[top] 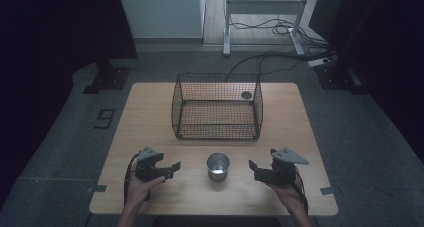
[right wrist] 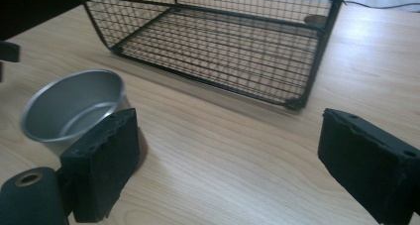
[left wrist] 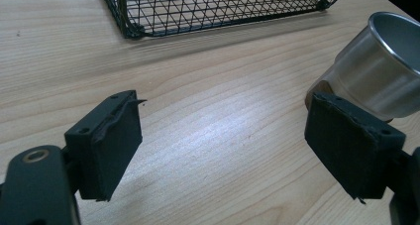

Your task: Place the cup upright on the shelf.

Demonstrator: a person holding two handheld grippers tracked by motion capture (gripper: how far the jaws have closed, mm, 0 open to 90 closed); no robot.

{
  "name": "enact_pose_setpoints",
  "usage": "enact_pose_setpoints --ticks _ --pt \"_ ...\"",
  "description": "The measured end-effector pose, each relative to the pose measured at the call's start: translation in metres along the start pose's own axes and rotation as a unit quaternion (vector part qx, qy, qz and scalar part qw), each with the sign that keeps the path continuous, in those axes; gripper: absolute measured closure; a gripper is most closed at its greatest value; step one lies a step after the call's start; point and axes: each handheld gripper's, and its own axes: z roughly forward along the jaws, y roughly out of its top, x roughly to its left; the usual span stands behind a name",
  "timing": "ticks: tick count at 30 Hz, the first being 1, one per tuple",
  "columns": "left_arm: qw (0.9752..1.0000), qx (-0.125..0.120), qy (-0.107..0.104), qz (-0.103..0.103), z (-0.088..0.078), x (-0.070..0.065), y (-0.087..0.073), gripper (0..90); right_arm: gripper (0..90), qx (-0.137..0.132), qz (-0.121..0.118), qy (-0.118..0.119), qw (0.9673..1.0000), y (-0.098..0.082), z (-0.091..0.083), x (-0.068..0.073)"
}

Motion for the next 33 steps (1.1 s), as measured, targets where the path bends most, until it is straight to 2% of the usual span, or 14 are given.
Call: enact_pose_setpoints --ticks 25,33 --pt "1.0000 -0.001 -0.006 0.006 0.001 -0.004 0.002 14.7 5.4 0.006 -0.022 0.063 0.9977 0.010 0.019 0.040" --pt "1.0000 -0.003 -0.008 0.005 0.000 -0.004 0.003 14.6 3.5 0.015 -0.037 0.083 0.9958 0.013 0.037 0.057"
